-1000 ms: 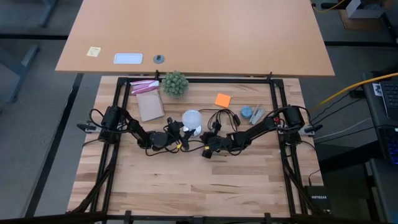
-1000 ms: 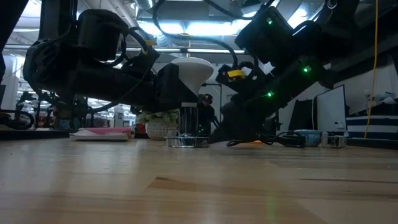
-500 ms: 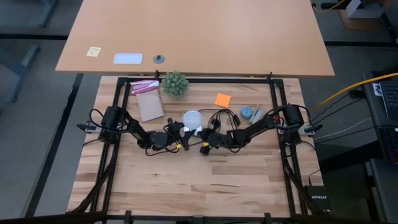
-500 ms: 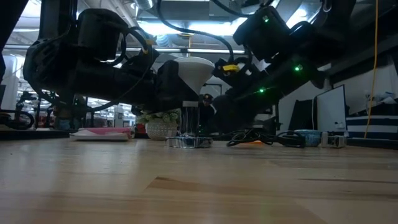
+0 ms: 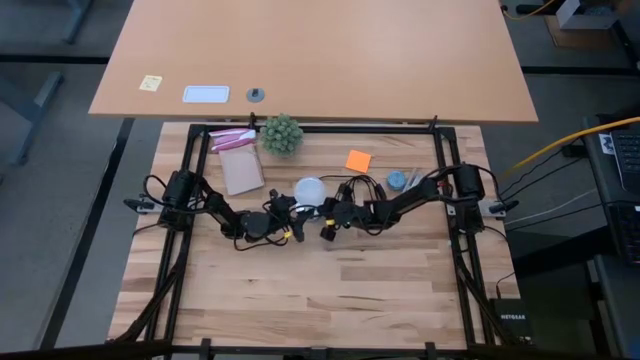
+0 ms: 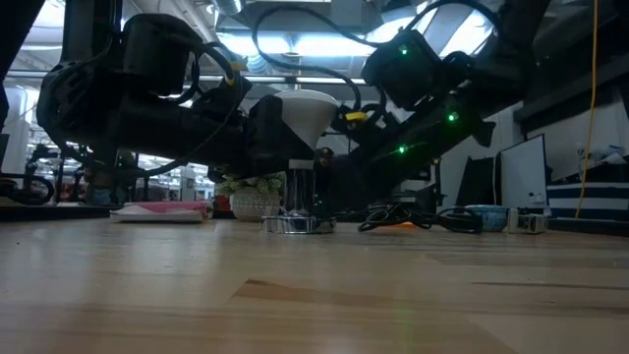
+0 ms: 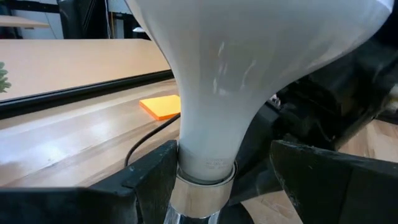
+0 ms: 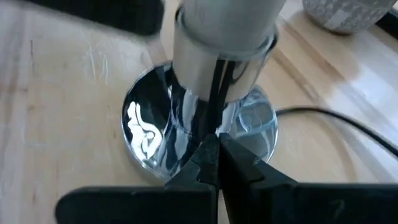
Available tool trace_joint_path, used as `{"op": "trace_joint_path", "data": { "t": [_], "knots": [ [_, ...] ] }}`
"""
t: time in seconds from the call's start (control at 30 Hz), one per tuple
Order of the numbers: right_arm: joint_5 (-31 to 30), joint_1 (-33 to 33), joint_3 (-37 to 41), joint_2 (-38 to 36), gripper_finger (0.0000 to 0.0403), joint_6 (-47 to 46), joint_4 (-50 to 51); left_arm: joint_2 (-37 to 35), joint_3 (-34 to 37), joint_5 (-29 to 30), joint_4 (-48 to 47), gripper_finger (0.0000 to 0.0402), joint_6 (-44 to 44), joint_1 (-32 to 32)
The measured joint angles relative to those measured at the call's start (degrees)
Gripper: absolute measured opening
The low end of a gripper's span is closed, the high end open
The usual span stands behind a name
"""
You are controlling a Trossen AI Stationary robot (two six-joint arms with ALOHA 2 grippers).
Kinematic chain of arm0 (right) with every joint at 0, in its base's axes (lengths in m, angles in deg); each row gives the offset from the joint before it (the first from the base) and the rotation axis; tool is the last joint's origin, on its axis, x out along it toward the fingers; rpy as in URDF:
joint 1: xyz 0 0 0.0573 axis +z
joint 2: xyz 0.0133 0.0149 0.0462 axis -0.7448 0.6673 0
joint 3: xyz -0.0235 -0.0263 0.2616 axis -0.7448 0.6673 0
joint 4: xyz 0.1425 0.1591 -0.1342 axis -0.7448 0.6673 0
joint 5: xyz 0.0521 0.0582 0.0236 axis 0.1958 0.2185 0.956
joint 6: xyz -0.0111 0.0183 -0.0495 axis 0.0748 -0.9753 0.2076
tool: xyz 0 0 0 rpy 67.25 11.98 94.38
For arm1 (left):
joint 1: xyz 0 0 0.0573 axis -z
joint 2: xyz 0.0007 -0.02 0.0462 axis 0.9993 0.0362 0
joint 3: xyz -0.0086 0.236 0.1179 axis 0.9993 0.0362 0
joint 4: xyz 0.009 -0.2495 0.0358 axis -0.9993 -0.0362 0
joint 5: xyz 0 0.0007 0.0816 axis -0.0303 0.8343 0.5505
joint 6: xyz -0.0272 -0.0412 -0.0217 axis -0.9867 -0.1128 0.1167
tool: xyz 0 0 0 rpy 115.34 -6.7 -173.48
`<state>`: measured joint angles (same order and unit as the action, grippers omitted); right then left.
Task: Screw lightbulb
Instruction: Insert the white lightbulb into the silver lamp
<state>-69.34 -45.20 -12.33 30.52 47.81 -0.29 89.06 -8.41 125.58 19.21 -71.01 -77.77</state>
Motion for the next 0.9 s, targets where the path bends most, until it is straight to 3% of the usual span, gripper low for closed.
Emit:
{"op": "trace_joint_path", "data": {
  "t": [0.9],
  "knots": [
    [-0.68, 0.02, -0.09, 2.99, 0.0008, -0.04, -1.32, -0.04, 0.00, 4.78, 0.68, 0.0246, 0.44, -0.03]
  ]
}}
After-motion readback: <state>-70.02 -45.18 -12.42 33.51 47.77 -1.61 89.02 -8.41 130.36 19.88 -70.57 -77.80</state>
